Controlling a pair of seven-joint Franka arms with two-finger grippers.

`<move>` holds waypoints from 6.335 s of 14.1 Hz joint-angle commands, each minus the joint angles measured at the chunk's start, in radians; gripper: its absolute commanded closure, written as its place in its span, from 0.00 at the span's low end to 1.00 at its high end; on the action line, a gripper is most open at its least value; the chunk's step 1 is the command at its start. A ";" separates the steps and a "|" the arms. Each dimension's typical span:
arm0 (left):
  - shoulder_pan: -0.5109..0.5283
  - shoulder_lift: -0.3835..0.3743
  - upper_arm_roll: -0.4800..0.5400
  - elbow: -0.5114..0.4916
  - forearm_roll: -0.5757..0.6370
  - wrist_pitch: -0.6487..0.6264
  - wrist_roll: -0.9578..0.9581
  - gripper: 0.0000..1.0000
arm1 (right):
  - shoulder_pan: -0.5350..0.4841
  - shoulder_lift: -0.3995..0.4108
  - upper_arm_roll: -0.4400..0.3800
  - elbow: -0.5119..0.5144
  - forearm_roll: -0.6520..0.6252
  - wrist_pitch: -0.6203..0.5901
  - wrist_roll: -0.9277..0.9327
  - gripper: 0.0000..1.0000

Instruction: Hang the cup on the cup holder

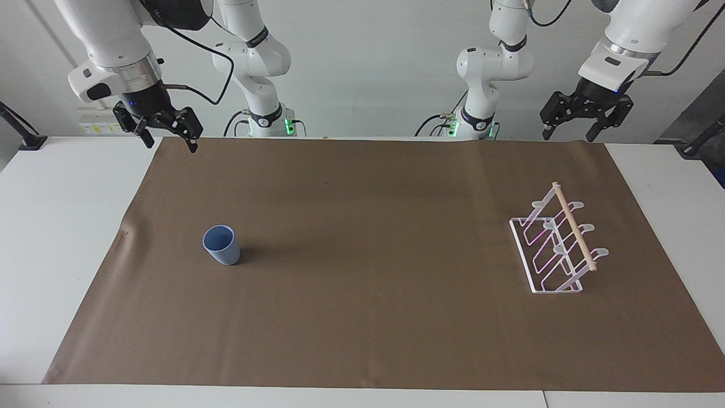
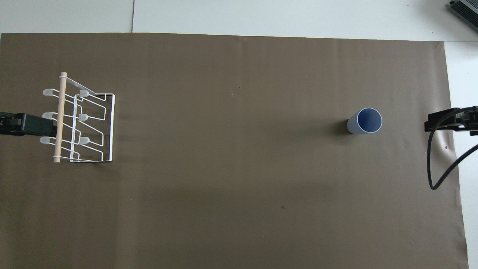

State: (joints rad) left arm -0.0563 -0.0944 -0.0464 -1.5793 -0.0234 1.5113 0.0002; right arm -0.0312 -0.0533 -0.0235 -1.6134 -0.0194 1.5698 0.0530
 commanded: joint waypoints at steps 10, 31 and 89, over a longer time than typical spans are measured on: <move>0.004 0.080 -0.006 0.113 0.060 -0.109 0.004 0.00 | -0.015 -0.034 -0.003 -0.137 0.033 0.133 -0.036 0.00; -0.005 0.045 -0.004 0.045 0.034 -0.080 -0.006 0.00 | -0.022 0.247 0.002 -0.391 0.067 0.734 -0.289 0.00; -0.010 0.061 -0.064 0.047 -0.470 0.122 -0.683 0.00 | 0.008 0.101 0.089 -0.371 1.529 0.160 -0.257 1.00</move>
State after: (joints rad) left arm -0.0596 -0.0245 -0.0880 -1.5111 -0.4574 1.5737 -0.5384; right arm -0.0300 0.1019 0.0570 -1.9219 1.4425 1.6977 -0.2259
